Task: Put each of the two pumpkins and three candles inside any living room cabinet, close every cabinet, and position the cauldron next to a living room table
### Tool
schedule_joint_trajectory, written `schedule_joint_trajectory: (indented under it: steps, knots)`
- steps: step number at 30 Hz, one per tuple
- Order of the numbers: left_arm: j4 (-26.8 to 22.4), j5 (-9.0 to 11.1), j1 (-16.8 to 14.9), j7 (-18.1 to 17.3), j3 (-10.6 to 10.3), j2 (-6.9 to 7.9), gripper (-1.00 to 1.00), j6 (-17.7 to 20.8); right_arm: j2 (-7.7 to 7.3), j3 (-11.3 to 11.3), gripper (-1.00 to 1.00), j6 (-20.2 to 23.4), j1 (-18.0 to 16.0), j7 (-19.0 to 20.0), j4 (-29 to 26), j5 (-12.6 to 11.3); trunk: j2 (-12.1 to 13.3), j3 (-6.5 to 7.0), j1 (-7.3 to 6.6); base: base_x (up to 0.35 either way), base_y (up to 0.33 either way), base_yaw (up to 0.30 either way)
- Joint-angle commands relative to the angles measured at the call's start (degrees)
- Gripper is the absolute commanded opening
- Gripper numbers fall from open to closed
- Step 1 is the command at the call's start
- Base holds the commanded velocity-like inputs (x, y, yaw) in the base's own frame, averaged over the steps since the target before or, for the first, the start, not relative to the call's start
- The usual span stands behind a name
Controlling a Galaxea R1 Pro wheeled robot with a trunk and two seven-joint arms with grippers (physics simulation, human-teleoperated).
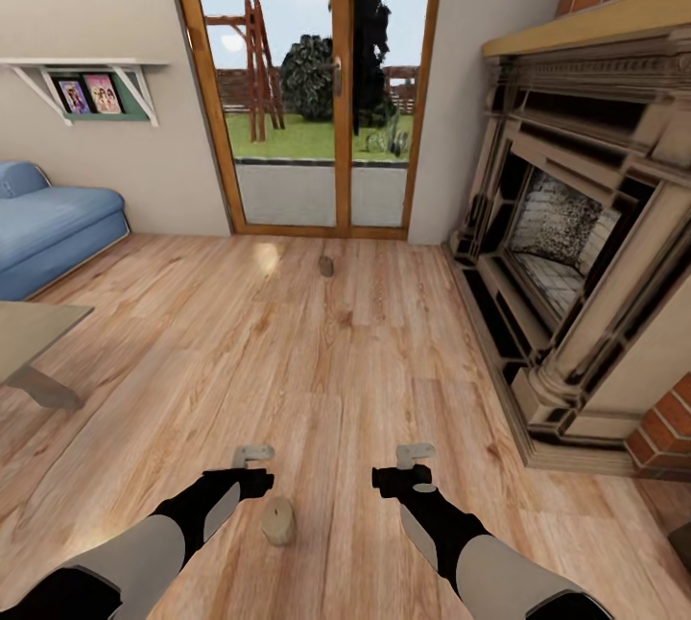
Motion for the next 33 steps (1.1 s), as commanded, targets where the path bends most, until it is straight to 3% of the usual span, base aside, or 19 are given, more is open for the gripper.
schedule_joint_trajectory:
  steps: [1,33]
  knots:
    - [-0.13,0.6,-0.01,0.39,-0.42,0.03,1.0,0.33,0.0,0.47,1.0,0.19,-0.03,-0.43,-0.05,-0.56,-0.44,-0.23,0.22,0.0,0.0,0.0]
    - [-0.03,0.42,-0.01,0.45,-0.66,-0.15,1.0,0.88,0.0,0.6,1.0,0.08,-0.03,-0.61,-0.07,-0.54,-13.27,-5.98,7.25,0.0,0.0,0.0]
